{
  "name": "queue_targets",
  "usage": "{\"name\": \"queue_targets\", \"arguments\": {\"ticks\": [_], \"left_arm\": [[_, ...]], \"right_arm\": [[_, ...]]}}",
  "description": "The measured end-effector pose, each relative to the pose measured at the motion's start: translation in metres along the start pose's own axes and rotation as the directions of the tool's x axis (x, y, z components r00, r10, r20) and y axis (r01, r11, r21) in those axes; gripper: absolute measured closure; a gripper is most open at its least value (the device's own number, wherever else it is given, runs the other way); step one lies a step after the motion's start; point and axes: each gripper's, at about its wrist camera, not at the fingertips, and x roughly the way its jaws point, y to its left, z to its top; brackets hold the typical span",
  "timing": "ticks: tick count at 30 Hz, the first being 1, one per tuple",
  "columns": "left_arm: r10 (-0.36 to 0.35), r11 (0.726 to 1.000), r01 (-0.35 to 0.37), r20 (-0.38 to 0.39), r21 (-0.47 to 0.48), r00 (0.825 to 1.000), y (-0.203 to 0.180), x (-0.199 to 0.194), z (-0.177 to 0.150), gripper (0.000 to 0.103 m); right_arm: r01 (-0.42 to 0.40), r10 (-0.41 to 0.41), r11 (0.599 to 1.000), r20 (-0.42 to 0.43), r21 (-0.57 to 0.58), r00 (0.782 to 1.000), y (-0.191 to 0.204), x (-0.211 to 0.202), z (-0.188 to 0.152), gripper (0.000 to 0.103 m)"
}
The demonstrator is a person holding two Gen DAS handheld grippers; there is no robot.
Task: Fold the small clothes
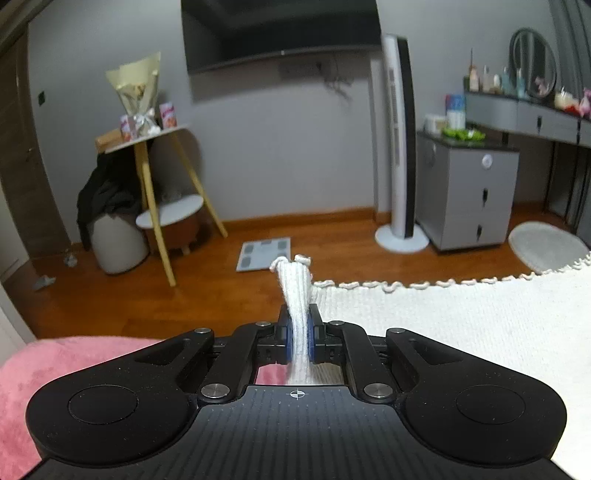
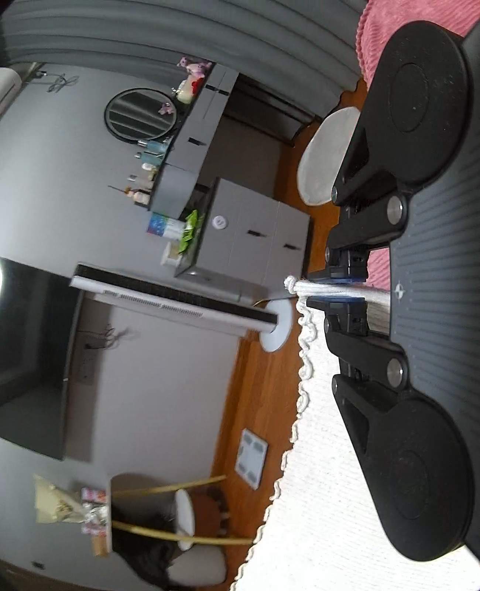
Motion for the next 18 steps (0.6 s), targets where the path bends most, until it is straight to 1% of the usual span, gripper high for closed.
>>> {"name": "queue_targets", "arguments": {"ticks": [2,6,7,9,10,11,12,15,17,18], "left_arm": [[0.034,0.999,-0.034,-0.033,0.013,0.999,-0.007,0.015,-0.008,0.093],[0.089,0.995,-0.087,-0.059,0.044,0.994,-0.016,0.036,-0.024,0.092],[0.103,0.994,-0.099,-0.066,0.055,0.992,-0.017,0.038,-0.027,0.09],[0.151,0.988,-0.148,-0.083,0.046,0.985,-0.015,0.038,-0.03,0.077],[0.155,0.988,-0.154,-0.082,0.017,0.984,-0.01,0.033,-0.031,0.073],[0.155,0.987,-0.157,-0.081,-0.023,0.985,-0.002,0.025,-0.033,0.066],[0.147,0.986,-0.152,-0.08,-0.07,0.986,0.006,0.014,-0.036,0.059],[0.088,0.977,-0.105,-0.102,-0.183,0.991,0.035,-0.025,-0.058,0.048],[0.046,0.971,-0.078,-0.144,-0.227,0.989,0.05,-0.046,-0.08,0.045],[0.032,0.968,-0.073,-0.172,-0.241,0.985,0.054,-0.056,-0.092,0.045]], "right_arm": [[0.009,-0.009,1.0,-0.037,-0.002,0.999,0.004,0.016,-0.007,0.097],[0.011,-0.013,0.999,-0.054,-0.03,0.998,0.01,0.033,-0.021,0.097],[0.015,-0.017,0.999,-0.054,-0.039,0.998,0.012,0.035,-0.024,0.097],[0.04,-0.041,0.999,-0.046,-0.019,0.998,0.01,0.033,-0.025,0.095],[0.063,-0.062,0.998,-0.022,0.016,0.998,0.004,0.025,-0.025,0.092],[0.07,-0.07,0.996,-0.005,0.053,0.998,-0.004,0.015,-0.025,0.088],[0.068,-0.068,0.994,0.007,0.085,0.998,-0.011,0.003,-0.027,0.087],[0.031,-0.035,0.984,0.018,0.175,0.999,-0.035,-0.045,-0.045,0.087],[0.004,-0.004,0.974,-0.004,0.228,1.0,-0.046,-0.078,-0.068,0.087],[-0.016,0.021,0.964,-0.015,0.264,1.0,-0.049,-0.094,-0.081,0.087]]}}
